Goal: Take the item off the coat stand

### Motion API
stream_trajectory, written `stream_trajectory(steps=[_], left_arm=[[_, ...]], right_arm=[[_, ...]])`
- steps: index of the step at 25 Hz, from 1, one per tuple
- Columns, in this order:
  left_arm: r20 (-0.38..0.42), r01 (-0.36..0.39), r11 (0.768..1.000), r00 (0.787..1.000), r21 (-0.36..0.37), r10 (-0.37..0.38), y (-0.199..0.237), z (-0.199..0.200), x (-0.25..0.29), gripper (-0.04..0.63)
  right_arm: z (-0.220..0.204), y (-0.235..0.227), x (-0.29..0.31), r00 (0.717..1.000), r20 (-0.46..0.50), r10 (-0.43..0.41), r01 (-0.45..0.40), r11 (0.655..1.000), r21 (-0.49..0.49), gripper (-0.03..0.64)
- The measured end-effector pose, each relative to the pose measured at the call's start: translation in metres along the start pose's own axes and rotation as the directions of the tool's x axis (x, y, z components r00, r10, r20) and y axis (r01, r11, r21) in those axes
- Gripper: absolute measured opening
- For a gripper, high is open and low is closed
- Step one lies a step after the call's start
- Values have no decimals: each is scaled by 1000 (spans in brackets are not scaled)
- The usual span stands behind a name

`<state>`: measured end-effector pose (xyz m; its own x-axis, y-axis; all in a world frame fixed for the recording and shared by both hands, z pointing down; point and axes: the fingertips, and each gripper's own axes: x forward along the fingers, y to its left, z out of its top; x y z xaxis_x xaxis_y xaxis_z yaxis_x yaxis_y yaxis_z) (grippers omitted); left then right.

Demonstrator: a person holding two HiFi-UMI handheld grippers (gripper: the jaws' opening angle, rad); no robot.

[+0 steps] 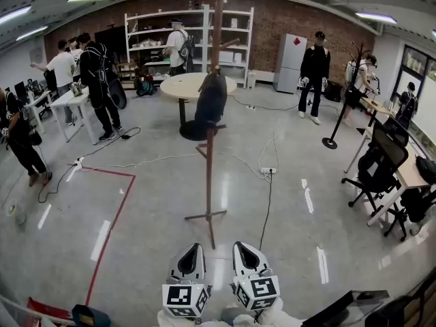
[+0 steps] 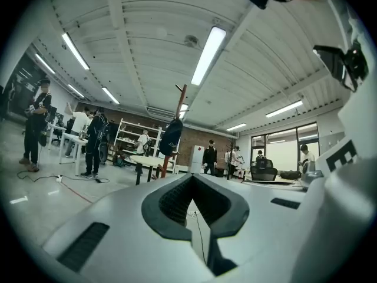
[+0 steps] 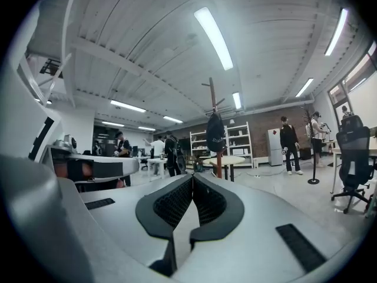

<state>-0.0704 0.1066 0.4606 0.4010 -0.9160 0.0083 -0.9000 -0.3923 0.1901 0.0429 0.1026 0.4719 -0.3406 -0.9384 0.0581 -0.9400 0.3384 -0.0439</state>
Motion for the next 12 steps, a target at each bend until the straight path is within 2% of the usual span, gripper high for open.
stream_trajectory(steps=[12], left_arm=[[-5, 22, 1000, 1000, 5, -22, 5, 2, 22, -2]], right_arm=[[3, -10, 21, 999, 3, -32, 32, 999, -14, 11]])
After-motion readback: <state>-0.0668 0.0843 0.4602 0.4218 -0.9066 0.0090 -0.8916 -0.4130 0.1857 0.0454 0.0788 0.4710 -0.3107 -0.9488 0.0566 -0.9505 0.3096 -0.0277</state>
